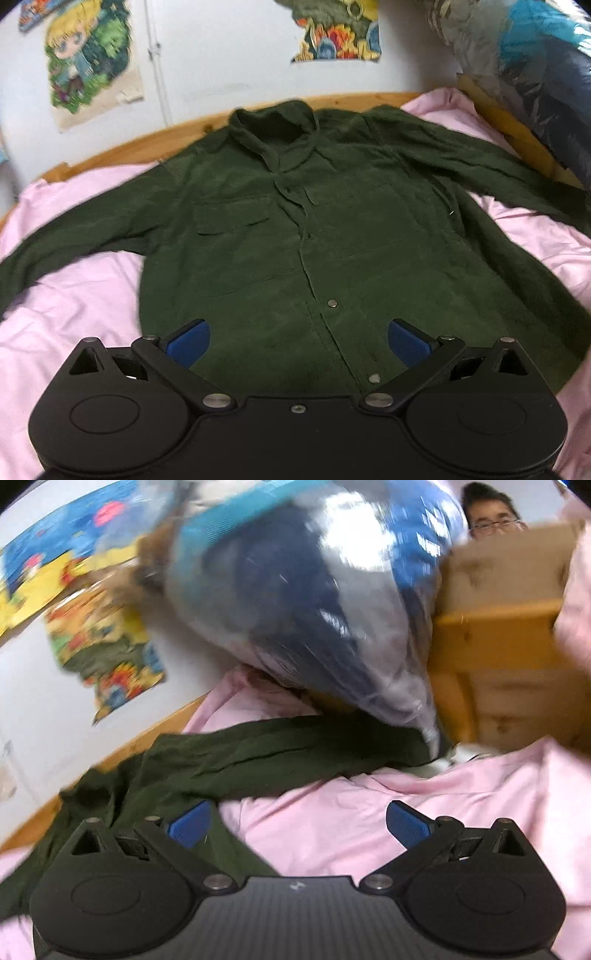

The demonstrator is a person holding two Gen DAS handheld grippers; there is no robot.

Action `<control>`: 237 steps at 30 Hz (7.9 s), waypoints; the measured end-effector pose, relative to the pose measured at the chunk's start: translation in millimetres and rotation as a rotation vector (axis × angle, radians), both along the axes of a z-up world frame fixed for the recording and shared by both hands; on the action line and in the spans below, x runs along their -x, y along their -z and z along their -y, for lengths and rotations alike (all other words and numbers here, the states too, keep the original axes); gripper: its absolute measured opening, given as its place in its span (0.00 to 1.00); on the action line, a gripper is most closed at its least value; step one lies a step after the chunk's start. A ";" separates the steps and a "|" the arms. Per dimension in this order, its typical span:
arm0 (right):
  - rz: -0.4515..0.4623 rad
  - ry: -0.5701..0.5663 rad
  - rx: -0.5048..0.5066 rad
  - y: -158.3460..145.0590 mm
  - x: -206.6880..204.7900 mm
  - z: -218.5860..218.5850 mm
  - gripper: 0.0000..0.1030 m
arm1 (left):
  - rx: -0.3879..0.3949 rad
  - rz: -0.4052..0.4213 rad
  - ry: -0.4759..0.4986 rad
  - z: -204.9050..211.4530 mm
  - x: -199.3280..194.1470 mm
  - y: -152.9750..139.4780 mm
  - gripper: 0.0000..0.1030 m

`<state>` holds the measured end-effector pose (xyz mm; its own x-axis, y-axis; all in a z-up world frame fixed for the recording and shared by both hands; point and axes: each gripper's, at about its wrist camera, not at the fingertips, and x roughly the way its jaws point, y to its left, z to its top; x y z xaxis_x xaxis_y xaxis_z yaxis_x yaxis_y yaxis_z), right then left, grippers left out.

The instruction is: Fold large clothes

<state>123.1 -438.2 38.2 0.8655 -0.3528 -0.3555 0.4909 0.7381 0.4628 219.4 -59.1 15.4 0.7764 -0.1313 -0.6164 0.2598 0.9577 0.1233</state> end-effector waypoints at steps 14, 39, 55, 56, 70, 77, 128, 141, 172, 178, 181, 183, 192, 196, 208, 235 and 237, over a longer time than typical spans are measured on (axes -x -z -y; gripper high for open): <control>0.042 0.407 -0.134 69.6 -119.1 60.6 0.94 | 0.038 -0.090 0.051 -20.3 -94.7 65.7 0.99; 0.000 0.325 0.180 53.7 -128.5 -2.7 0.05 | 0.261 -0.087 -0.055 -41.8 -129.5 68.9 0.99; 0.267 -0.276 0.818 -52.4 -168.3 -143.6 0.05 | 0.313 -0.040 -0.201 -82.9 -126.4 45.0 0.99; 0.272 -0.338 0.848 -54.5 -177.8 -159.5 0.05 | 0.320 -0.028 -0.226 -89.3 -123.3 41.8 0.99; -0.090 -1.202 1.116 48.7 -239.1 -315.6 0.11 | 0.283 0.030 -0.382 -150.6 -106.0 27.3 0.99; -0.147 -1.420 1.046 49.2 -205.3 -298.3 0.71 | 0.326 0.038 -0.373 -155.3 -105.2 34.0 0.99; -0.112 -1.072 0.448 -46.4 -309.0 -232.3 0.87 | 0.228 -0.010 -0.200 -85.1 -106.4 72.4 0.99; -0.243 -0.655 0.353 -4.6 -411.3 -97.0 0.51 | 0.267 0.056 -0.294 -121.2 -168.0 80.8 0.62; -0.338 -0.604 0.669 50.4 -307.6 -64.3 0.84 | 0.272 -0.065 -0.286 -114.4 -176.2 96.5 0.41; -0.122 -0.612 0.631 -2.8 -314.2 -66.7 0.88 | 0.319 0.014 -0.230 -114.4 -164.7 81.1 0.62; -0.104 -0.616 0.640 -18.1 -353.3 -88.1 0.82 | 0.292 -0.011 -0.266 -110.2 -176.8 84.5 0.51; -0.150 -0.611 0.634 -19.8 -384.6 -103.5 0.58 | 0.285 -0.039 -0.293 -109.5 -183.2 89.7 0.44; -0.249 -0.471 0.533 -19.9 -449.1 -107.2 0.04 | 0.220 -0.066 -0.296 -106.5 -185.3 100.0 0.38; -0.233 -0.452 0.569 -20.3 -463.0 -95.8 0.04 | 0.171 -0.068 -0.275 -100.6 -186.7 102.3 0.38; -0.185 -0.565 0.682 5.6 -354.6 -99.4 0.70 | 0.237 -0.036 -0.302 -111.6 -179.2 86.9 0.67; -0.011 -0.859 0.541 21.3 -158.9 -257.1 1.00 | 0.090 0.069 -0.590 -200.4 -99.9 11.0 0.99; 0.005 -0.886 0.540 21.2 -141.4 -269.6 1.00 | 0.051 0.088 -0.641 -218.5 -87.3 5.8 0.99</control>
